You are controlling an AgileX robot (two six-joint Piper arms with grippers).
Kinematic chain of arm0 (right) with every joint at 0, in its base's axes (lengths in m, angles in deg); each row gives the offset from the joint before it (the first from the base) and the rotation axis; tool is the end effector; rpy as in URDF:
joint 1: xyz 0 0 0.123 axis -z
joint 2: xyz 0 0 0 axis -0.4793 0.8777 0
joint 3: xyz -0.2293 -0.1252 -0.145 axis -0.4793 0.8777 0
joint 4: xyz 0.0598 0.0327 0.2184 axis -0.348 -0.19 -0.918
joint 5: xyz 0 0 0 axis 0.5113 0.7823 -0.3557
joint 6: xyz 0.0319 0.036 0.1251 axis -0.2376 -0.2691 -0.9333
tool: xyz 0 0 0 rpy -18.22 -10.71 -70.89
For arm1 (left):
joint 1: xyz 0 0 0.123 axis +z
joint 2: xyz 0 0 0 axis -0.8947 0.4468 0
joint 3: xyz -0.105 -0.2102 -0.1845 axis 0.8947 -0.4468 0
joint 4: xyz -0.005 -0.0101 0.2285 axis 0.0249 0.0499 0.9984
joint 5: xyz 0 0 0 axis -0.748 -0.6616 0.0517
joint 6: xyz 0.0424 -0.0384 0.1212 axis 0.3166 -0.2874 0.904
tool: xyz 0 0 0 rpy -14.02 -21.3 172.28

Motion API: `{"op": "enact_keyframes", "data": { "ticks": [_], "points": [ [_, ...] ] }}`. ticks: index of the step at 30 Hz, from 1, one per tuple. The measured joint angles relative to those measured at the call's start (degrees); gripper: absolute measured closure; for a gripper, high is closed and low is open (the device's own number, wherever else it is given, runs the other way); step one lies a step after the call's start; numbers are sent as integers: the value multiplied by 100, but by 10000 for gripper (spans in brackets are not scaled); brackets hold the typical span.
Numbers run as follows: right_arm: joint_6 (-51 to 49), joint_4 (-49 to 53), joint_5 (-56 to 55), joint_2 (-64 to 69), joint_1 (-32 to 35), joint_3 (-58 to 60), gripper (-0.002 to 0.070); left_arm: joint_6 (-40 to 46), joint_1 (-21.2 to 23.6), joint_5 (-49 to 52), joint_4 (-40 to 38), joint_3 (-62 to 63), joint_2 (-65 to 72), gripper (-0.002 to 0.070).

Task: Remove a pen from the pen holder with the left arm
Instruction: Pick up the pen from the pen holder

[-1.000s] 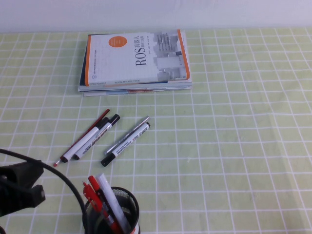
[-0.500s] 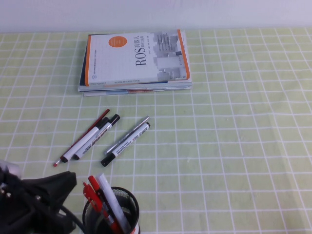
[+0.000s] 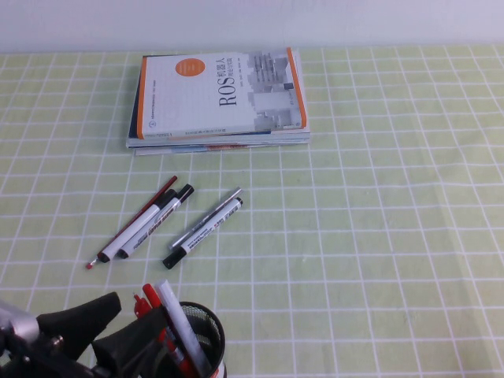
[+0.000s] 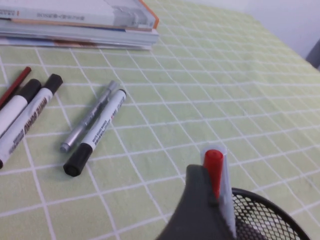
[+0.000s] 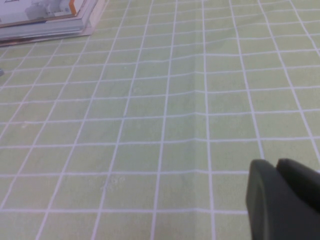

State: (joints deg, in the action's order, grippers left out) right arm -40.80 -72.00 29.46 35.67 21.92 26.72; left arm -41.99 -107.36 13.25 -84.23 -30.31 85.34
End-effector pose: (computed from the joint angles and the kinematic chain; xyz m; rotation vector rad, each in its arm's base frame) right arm 0.0550 0.0136 0.1588 0.0097 1.8772 0.2446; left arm 0.1040 -0.0884 0.2159 0.3686 1.8775 -0.6966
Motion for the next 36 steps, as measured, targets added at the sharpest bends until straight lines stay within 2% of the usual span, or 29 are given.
{"op": "enact_keyframes", "data": {
  "ticks": [4,10,20,29,36],
  "points": [
    [0,0,0,0,0,0,689,-204,0,-332,-46,-108,0,204],
    [0,0,0,0,0,0,689,-215,0,-524,-589,-137,0,204],
    [0,0,0,0,0,0,689,764,0,-637,-1966,-143,43,209],
    [0,0,0,0,0,0,689,735,0,-796,-2069,-143,742,209],
    [0,0,0,0,0,0,689,214,0,-1202,-1941,-143,1264,209]
  ]
}}
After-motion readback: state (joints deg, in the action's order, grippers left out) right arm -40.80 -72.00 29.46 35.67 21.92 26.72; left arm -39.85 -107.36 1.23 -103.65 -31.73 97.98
